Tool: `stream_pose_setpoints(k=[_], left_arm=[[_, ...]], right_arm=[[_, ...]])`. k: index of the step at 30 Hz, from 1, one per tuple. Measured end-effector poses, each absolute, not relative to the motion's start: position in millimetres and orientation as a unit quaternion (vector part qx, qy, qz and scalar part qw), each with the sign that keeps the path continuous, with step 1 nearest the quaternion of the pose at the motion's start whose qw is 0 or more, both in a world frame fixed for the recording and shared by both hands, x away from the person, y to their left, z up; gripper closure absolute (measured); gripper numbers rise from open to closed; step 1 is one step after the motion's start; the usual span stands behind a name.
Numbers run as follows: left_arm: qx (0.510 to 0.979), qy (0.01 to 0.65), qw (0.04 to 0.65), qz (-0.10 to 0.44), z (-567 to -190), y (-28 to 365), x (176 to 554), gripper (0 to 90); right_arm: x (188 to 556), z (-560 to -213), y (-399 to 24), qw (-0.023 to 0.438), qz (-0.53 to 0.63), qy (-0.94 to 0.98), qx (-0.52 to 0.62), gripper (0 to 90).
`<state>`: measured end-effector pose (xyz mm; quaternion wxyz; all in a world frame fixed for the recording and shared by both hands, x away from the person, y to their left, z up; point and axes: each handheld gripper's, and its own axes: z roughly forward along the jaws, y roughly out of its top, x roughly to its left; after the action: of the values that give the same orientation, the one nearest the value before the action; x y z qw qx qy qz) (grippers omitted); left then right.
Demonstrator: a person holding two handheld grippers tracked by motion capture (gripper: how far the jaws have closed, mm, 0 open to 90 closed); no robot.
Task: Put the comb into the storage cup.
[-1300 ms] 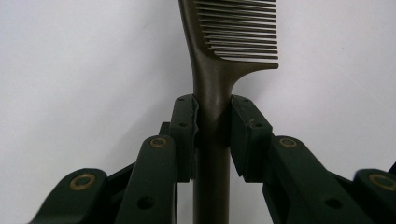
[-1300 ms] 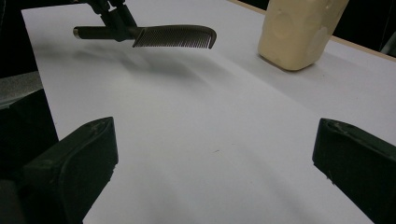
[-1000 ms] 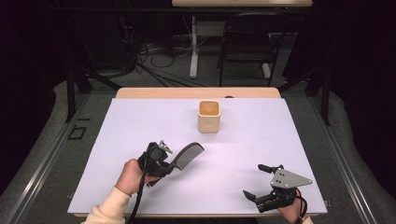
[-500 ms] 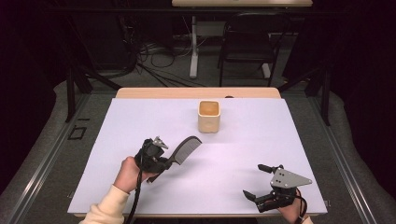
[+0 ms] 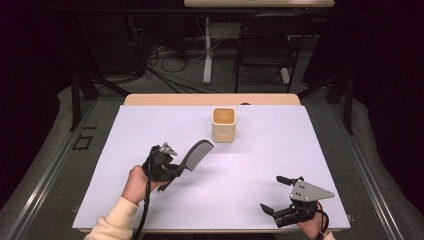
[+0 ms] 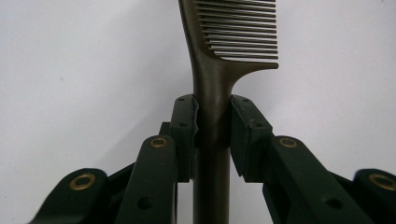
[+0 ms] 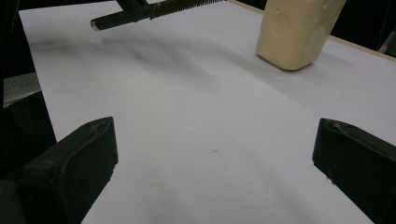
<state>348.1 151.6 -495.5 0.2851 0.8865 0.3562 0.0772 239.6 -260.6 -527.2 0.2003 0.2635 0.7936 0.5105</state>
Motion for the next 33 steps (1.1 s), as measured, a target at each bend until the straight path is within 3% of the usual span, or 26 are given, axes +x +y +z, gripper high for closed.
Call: stream_pose_setpoints(k=[33], left_arm=[[0.848, 0.374, 0.354, 0.124, -500, 158, 371, 72.6]], right_arm=[[239, -527, -259, 0.204, 0.511, 0.793, 0.262, 0.0]])
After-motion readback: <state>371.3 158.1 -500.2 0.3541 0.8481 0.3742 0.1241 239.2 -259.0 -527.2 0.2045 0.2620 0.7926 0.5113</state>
